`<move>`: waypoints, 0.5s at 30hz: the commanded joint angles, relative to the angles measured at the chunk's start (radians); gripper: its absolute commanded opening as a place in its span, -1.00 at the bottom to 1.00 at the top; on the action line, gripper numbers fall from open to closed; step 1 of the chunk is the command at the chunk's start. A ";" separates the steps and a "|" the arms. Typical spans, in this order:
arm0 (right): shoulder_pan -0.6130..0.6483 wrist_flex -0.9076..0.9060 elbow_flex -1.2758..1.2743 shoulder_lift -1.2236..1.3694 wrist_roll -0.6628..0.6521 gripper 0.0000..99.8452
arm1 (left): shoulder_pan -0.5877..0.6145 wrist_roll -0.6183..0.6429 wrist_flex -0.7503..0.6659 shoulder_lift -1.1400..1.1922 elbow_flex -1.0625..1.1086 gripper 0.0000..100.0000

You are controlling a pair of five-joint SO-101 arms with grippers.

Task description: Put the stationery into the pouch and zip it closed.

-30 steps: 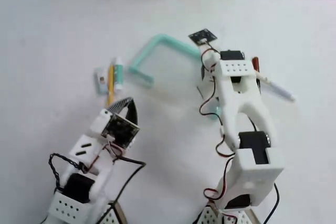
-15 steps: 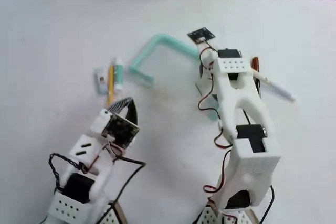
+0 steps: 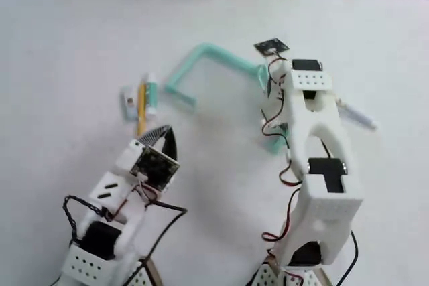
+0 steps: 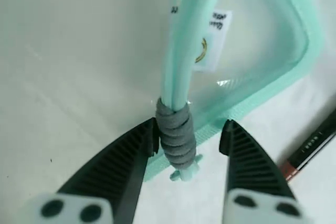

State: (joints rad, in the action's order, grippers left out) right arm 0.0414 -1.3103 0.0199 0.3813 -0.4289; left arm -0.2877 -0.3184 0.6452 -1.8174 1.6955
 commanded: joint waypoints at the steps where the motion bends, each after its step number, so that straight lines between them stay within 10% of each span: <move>1: -0.002 -0.007 0.037 -0.001 -0.009 -0.60 | -0.013 0.005 -0.021 -0.002 -0.003 -0.94; 15: -0.007 0.028 0.038 -0.001 -0.009 -0.93 | -0.010 0.005 -0.020 -0.002 -0.003 -0.94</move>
State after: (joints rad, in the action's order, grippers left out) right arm 0.0399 -1.2950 0.0199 0.3859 -0.4289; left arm -0.2877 -0.3184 0.6452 -1.8174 1.6955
